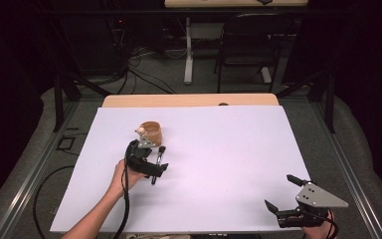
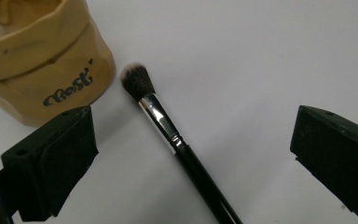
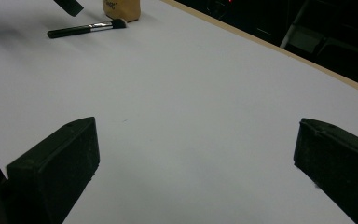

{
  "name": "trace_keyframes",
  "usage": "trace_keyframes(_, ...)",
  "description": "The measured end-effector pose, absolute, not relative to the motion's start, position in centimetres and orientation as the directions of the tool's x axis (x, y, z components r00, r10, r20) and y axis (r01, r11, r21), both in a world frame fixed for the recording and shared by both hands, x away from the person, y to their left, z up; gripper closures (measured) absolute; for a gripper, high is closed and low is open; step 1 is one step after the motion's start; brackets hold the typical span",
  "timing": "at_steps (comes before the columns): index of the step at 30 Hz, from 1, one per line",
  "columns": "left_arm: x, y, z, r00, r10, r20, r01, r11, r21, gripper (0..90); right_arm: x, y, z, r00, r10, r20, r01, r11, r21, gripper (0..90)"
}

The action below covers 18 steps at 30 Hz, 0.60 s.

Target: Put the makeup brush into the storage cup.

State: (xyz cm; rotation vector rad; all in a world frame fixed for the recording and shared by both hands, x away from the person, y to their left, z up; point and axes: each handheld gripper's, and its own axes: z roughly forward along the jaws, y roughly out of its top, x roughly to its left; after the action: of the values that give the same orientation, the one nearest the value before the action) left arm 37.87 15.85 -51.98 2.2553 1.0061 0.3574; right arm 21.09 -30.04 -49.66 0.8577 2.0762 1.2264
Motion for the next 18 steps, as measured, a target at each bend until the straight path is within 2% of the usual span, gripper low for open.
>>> trace_keyframes(8, 38.7, 15.1, -51.2, 0.68, 0.733, -0.021, 0.611, -0.55, 0.569, 0.4, 21.1, -30.0, -49.7, -0.63, 0.762, -0.15, 0.238, 0.374, 0.896, 0.0)
trace_keyframes(18, 40.0, 14.4, -50.5, 0.642, 0.765, -0.05, 0.703, -0.561, 0.436, 0.8, 21.1, -30.0, -49.7, -0.63, 0.762, -0.15, 0.24, 0.375, 0.895, 0.0)
